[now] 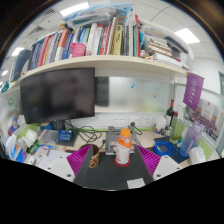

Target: Pour water

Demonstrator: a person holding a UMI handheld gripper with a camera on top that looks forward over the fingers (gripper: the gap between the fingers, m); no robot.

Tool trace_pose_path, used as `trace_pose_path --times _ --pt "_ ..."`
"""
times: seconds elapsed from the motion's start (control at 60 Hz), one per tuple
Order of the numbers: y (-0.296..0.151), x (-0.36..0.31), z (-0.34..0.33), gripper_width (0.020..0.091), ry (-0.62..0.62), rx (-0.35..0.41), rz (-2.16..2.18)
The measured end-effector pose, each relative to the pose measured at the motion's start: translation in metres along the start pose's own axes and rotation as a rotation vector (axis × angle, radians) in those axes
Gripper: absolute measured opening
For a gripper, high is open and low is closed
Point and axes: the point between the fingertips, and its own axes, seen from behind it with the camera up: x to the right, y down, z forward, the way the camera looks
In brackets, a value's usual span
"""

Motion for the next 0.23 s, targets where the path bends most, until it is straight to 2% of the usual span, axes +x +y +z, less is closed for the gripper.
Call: trace_pose_path --times 0.233 --pt "-0.0086 -0.0082 0.0053 0.0838 0.018 0.018 -0.049"
